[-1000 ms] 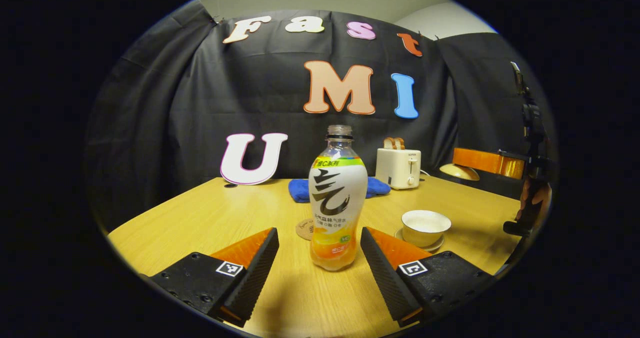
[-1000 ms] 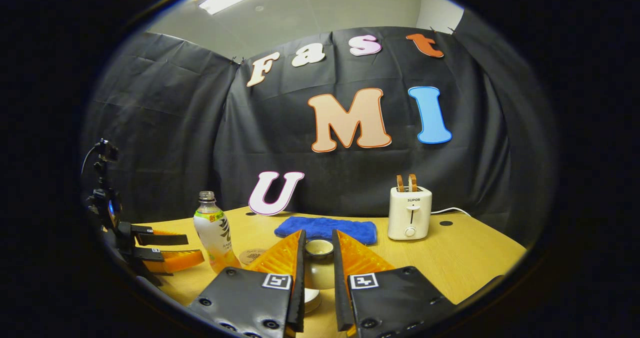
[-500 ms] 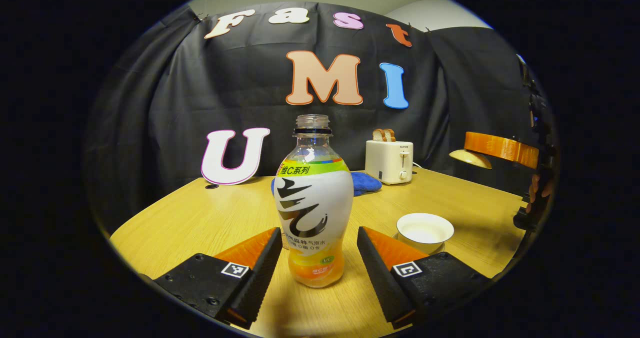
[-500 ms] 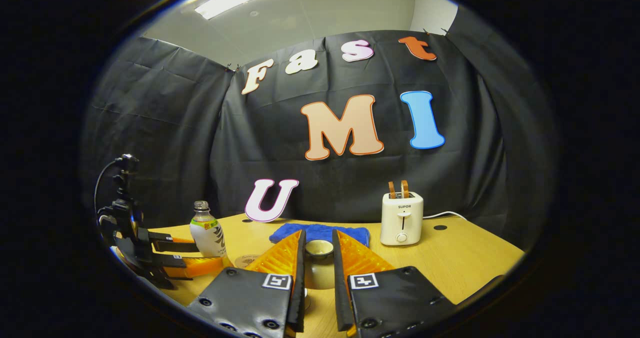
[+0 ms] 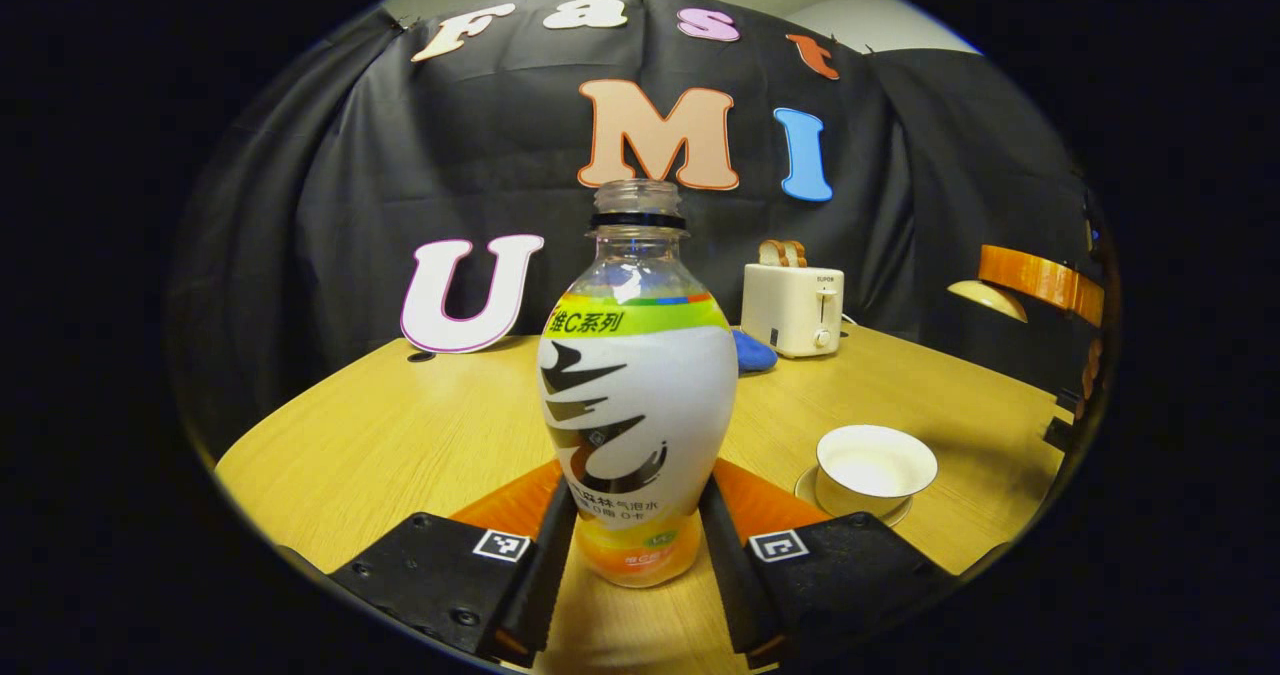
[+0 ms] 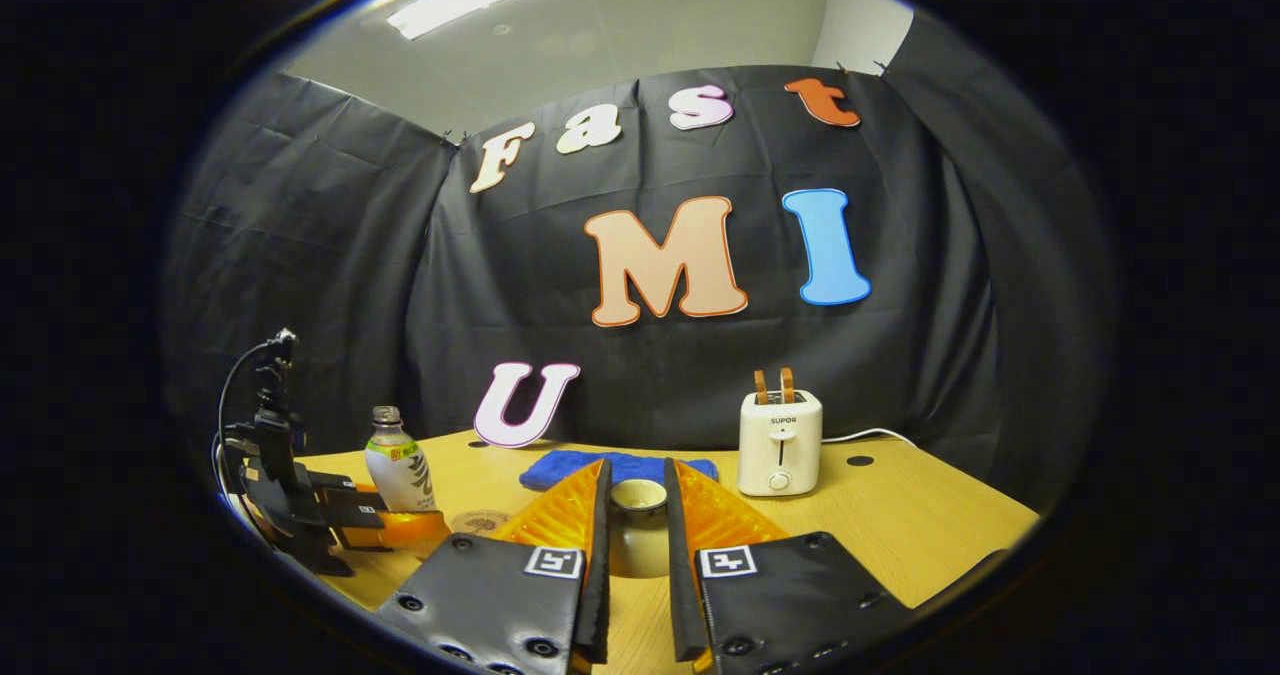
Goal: Open the teacup lid with one hand, grasp the water bottle and pour water into the teacup with the other hand; after pouring, place the water bottle on the coaster and then close the teacup lid.
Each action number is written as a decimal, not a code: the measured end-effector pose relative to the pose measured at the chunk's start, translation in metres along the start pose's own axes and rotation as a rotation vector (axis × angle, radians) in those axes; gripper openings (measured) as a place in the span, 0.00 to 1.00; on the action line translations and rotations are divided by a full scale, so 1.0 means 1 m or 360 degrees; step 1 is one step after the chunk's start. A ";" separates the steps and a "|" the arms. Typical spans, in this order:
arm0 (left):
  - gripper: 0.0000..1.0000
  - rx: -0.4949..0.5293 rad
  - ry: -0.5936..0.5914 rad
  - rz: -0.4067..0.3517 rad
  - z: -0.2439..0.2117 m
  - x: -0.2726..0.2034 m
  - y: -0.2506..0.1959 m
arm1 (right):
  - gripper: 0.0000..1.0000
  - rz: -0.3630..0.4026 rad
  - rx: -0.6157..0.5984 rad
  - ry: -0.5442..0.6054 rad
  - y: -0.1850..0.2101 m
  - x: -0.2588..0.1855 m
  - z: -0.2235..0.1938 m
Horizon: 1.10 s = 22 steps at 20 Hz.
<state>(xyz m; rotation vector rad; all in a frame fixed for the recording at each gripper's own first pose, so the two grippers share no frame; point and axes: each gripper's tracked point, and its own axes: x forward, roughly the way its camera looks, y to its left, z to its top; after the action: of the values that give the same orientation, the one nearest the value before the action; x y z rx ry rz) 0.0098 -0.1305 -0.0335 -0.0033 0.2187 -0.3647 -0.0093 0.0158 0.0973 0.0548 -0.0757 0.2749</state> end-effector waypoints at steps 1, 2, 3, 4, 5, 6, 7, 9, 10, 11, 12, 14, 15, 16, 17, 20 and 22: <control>0.61 0.0016 0.0009 -0.0002 0.001 0.000 0.000 | 0.28 -0.0013 -0.0005 -0.0003 -0.004 -0.001 0.001; 0.59 0.0036 0.0022 0.0001 0.000 0.000 0.001 | 0.28 -0.0021 -0.0006 -0.0010 -0.007 -0.002 0.004; 0.60 0.0069 0.0027 0.0008 0.000 -0.001 0.003 | 0.28 -0.0028 -0.0002 -0.0015 -0.009 -0.004 0.006; 0.56 0.0109 0.0036 0.0028 0.001 -0.003 0.005 | 0.27 -0.0034 0.0003 -0.0022 -0.011 -0.004 0.008; 0.56 0.0159 0.0034 0.0045 0.003 -0.002 0.006 | 0.29 -0.0039 0.0008 -0.0027 -0.014 -0.005 0.010; 0.56 0.0207 0.0036 0.0059 0.007 0.000 0.008 | 0.28 -0.0045 0.0014 -0.0033 -0.016 -0.007 0.012; 0.56 0.0265 0.0051 0.0074 0.009 0.006 0.009 | 0.28 -0.0046 0.0017 -0.0034 -0.017 -0.007 0.012; 0.56 0.0403 0.0106 0.0125 0.007 0.008 0.016 | 0.28 -0.0059 0.0019 -0.0037 -0.022 -0.009 0.014; 0.56 0.0469 0.0122 0.0143 0.007 0.007 0.018 | 0.27 -0.0061 0.0020 -0.0038 -0.022 -0.009 0.015; 0.56 0.0533 0.0137 0.0150 0.007 0.006 0.019 | 0.27 -0.0061 0.0021 -0.0040 -0.023 -0.009 0.016; 0.57 0.0590 0.0136 0.0155 0.008 0.007 0.018 | 0.27 -0.0062 0.0021 -0.0045 -0.023 -0.011 0.017; 0.57 0.0719 0.0129 0.0166 0.012 0.005 0.018 | 0.27 -0.0062 0.0016 -0.0060 -0.024 -0.013 0.021; 0.56 0.0789 0.0121 0.0174 0.014 0.003 0.019 | 0.28 -0.0061 0.0014 -0.0065 -0.024 -0.014 0.022; 0.56 0.0862 0.0116 0.0177 0.016 0.002 0.017 | 0.28 -0.0063 0.0015 -0.0069 -0.025 -0.014 0.024; 0.56 0.0942 0.0111 0.0178 0.016 0.002 0.016 | 0.28 -0.0064 0.0018 -0.0071 -0.025 -0.015 0.026; 0.56 0.1215 0.0111 0.0212 0.019 0.005 0.016 | 0.28 -0.0067 0.0031 -0.0075 -0.028 -0.016 0.026; 0.55 0.1360 0.0114 0.0205 0.017 0.008 0.012 | 0.29 -0.0067 0.0037 -0.0080 -0.029 -0.017 0.028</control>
<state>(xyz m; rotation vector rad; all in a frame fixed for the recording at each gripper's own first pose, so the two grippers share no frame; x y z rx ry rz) 0.0250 -0.1231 -0.0186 0.8628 0.1197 -0.3073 -0.0193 -0.0179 0.1221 0.0865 -0.1212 0.2321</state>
